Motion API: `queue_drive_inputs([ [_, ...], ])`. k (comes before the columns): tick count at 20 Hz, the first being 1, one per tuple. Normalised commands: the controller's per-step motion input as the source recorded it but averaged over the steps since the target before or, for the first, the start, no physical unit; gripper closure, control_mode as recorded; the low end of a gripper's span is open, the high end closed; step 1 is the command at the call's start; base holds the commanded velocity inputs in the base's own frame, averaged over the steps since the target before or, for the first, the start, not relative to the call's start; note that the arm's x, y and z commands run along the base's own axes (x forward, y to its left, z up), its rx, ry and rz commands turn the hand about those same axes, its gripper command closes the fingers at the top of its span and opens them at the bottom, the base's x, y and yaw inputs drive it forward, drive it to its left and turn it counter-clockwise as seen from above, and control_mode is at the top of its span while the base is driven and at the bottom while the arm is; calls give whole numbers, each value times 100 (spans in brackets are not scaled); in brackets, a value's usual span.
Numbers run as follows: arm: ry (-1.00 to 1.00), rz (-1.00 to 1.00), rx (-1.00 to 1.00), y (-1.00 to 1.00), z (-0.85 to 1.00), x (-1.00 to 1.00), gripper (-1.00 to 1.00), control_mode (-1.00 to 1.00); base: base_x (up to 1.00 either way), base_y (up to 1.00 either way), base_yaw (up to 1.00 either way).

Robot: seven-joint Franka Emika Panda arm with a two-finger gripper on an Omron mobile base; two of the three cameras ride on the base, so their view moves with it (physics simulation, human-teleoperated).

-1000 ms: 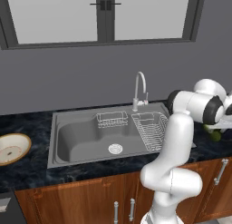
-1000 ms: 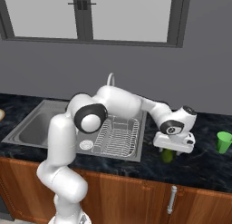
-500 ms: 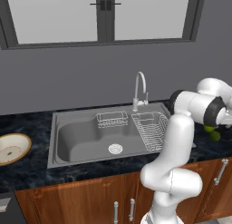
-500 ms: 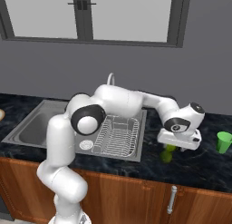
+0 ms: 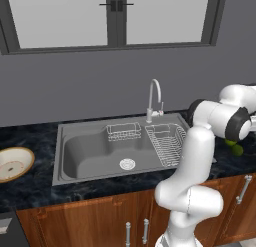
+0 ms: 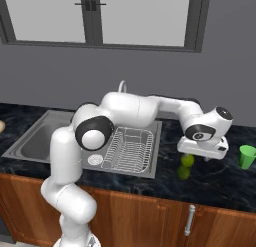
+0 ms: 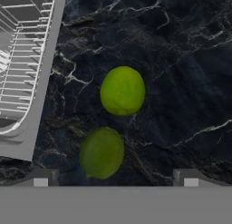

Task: Remove the lime and lime from the sink. Then move the bowl and cup from the counter to the sink for washing.

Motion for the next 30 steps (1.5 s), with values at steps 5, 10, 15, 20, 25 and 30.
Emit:
queue_drive_inputs([
  [5,0,0,-6,-13,30,0,-100,-100,0,0,0],
  [10,0,0,-7,-19,24,-1,-100,-100,0,0,0],
  [15,0,0,-6,-21,16,4,-100,-100,0,0,0],
  [20,-2,0,-4,-20,13,7,-100,-100,0,0,0],
  [25,0,0,-3,-23,10,11,-100,-100,0,0,0],
  [30,0,0,-5,-26,0,9,-100,-100,0,0,0],
])
